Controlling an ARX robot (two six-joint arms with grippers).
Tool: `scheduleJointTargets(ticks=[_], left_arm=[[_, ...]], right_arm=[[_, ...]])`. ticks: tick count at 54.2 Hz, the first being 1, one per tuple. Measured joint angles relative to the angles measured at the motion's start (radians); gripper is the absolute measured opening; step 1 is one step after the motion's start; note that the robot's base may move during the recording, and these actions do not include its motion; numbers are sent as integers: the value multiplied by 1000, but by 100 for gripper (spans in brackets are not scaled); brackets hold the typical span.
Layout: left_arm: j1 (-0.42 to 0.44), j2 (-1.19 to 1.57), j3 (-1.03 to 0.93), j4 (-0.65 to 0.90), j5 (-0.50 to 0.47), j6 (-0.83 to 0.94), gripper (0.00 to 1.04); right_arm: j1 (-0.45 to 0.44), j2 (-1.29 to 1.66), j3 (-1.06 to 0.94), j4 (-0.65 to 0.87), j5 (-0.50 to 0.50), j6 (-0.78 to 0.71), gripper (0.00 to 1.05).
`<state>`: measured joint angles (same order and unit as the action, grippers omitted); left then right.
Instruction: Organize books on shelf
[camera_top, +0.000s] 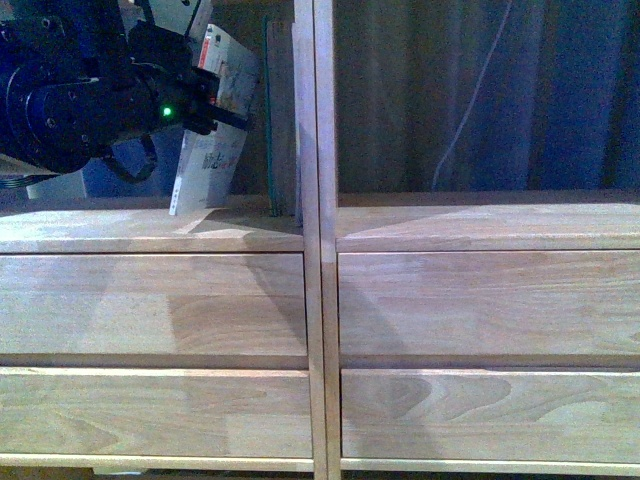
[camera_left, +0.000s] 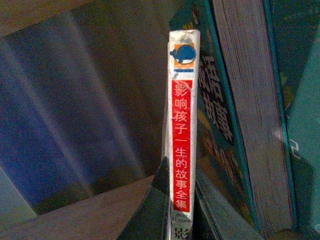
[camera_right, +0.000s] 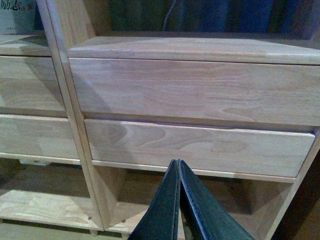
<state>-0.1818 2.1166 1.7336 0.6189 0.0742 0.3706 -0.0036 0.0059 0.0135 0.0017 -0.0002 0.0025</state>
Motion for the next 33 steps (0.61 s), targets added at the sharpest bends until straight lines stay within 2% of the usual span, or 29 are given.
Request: scheduleJointTargets(ticks=[11,33], left_arm=[[-8,31,3,8,3,3,7],[-18,131,154,-48,-11,27,7]], right_arm=[[0,0,0,0,0,0,3],[0,0,0,0,0,0,3]])
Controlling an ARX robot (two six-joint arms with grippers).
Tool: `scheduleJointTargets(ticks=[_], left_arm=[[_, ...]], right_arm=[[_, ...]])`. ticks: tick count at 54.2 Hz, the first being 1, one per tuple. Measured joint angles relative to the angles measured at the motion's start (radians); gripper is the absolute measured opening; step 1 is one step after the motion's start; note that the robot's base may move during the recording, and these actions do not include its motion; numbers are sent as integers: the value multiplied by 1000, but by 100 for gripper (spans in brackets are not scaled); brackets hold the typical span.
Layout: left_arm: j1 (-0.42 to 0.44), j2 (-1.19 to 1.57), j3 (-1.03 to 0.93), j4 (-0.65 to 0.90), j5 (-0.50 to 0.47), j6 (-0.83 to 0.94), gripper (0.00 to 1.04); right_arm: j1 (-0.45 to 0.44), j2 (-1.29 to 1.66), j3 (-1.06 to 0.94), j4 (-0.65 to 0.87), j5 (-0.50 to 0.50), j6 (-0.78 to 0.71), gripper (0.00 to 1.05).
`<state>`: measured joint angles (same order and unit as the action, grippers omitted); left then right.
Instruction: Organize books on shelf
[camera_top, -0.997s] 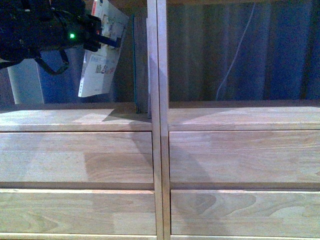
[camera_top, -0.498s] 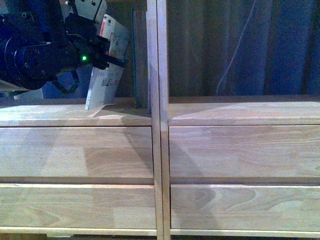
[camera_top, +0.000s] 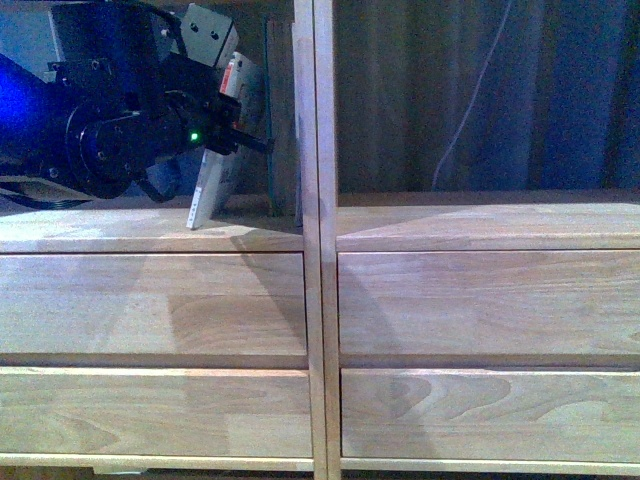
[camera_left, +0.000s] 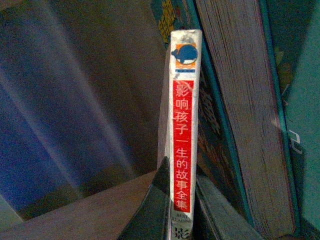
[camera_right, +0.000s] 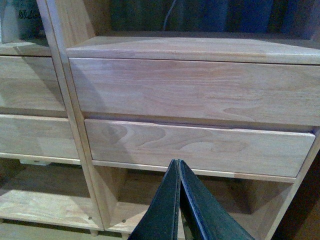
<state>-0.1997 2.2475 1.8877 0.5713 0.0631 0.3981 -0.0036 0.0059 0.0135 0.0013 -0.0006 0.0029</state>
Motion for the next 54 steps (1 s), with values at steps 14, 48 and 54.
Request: scheduleJointTargets(ticks=[14,48,54], left_arm=[[0,12,14,-12,0,-3,49],[36,-280,-361,-95,72,-301,97],[31,-424,-513,-93,110,-359,97]], right_arm=[[0,0,0,0,0,0,3],[0,0,0,0,0,0,3],[0,0,0,0,0,0,3]])
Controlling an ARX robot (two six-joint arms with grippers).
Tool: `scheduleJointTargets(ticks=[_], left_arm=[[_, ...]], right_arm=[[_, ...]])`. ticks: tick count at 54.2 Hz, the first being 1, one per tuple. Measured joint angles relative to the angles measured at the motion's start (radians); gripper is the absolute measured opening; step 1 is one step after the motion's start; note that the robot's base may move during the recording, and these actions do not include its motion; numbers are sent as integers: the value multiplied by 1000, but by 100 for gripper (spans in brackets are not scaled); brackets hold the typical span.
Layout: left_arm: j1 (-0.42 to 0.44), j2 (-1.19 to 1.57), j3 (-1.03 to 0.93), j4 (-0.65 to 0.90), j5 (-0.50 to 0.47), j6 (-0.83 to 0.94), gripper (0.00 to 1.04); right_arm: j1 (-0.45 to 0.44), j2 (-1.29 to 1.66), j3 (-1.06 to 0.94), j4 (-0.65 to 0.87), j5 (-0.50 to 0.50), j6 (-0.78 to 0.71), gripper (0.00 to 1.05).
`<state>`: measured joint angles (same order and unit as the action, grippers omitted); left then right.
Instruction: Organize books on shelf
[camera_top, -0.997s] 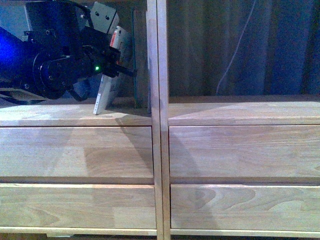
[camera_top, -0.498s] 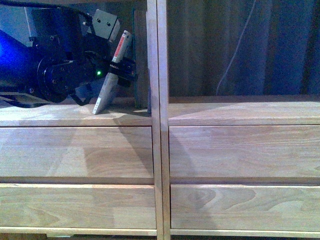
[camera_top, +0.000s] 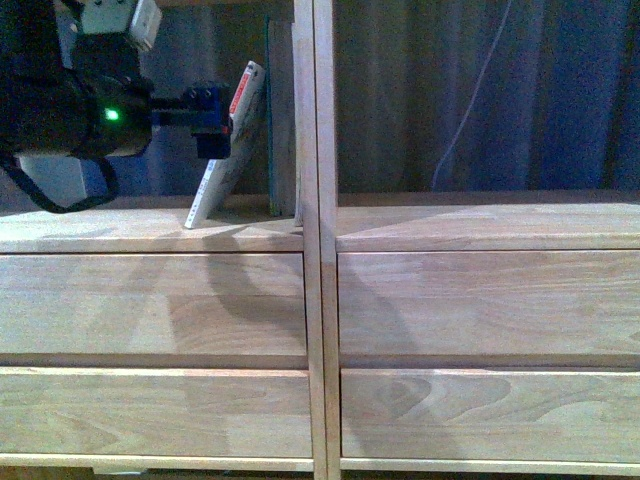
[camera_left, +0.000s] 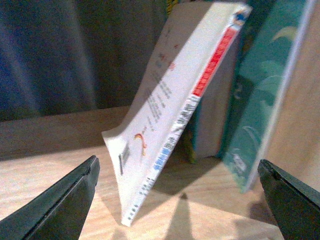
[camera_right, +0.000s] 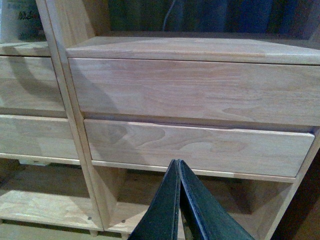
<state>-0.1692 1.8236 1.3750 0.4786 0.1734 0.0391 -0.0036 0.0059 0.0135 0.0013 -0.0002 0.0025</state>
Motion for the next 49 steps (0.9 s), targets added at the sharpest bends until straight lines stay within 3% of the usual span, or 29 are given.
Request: scheduleJointTargets(ticks=[12,22,39,41,49], left_arm=[[-6,-325,-264,12,47,-72,97],[37,-626,-441,-50,86,-116,97],[104,-972,-684,-178,126,-130,97],[105,-1014,-721,-166,122,-130,97],[103,-1143,-840,-182,109,-110,97]], right_arm=[[0,0,0,0,0,0,6],[0,0,0,0,0,0,43],[0,0,0,0,0,0,95],[0,0,0,0,0,0,99],[0,0,0,0,0,0,98]])
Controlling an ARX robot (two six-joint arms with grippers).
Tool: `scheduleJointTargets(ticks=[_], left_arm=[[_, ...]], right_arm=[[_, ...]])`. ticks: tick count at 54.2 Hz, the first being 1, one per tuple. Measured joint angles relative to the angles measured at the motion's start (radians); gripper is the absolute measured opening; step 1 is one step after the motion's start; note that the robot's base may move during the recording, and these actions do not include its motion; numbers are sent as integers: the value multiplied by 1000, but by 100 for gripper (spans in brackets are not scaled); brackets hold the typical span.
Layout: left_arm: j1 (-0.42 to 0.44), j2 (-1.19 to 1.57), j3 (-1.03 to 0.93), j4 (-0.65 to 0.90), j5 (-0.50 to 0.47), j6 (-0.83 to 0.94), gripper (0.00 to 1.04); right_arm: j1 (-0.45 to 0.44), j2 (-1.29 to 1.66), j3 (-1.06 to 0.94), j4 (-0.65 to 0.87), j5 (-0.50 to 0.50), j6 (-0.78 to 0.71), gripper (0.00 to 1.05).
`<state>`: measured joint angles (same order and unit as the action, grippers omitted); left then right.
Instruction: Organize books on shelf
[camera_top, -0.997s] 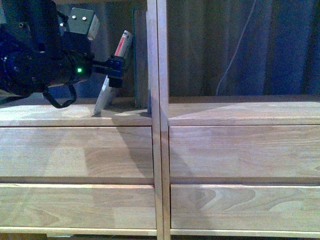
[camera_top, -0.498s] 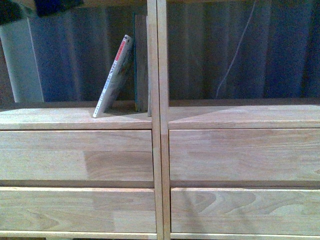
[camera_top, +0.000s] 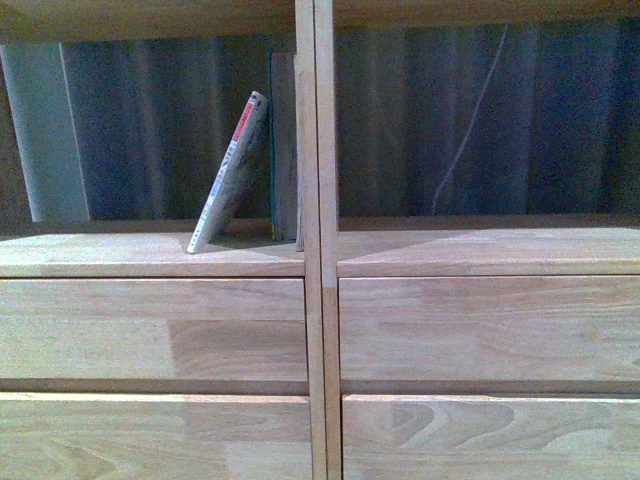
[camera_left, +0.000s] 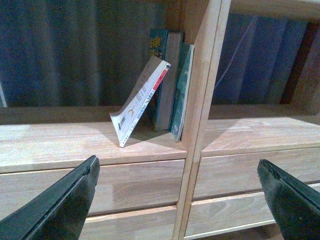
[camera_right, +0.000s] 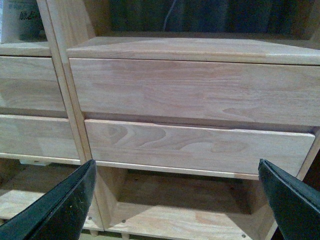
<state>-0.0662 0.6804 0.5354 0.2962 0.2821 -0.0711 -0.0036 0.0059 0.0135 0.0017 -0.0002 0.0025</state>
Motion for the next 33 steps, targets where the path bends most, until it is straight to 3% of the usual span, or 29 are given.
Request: scheduleJointTargets(ticks=[13,18,21,25,33], left_arm=[[-14,-190,-158,-131,-55,41,97],[-68,-290,-227,-207,-375,59,75],[-56,-316,-262,-205,-397,59,64],[12,-344,-298,-202,-303,61,52],[60,-386,-351,-191,-283,63,27]], right_arm=[[0,0,0,0,0,0,98],[0,0,0,0,0,0,98],[0,0,0,0,0,0,98],[0,0,0,0,-1,0,98],[0,0,0,0,0,0,98]])
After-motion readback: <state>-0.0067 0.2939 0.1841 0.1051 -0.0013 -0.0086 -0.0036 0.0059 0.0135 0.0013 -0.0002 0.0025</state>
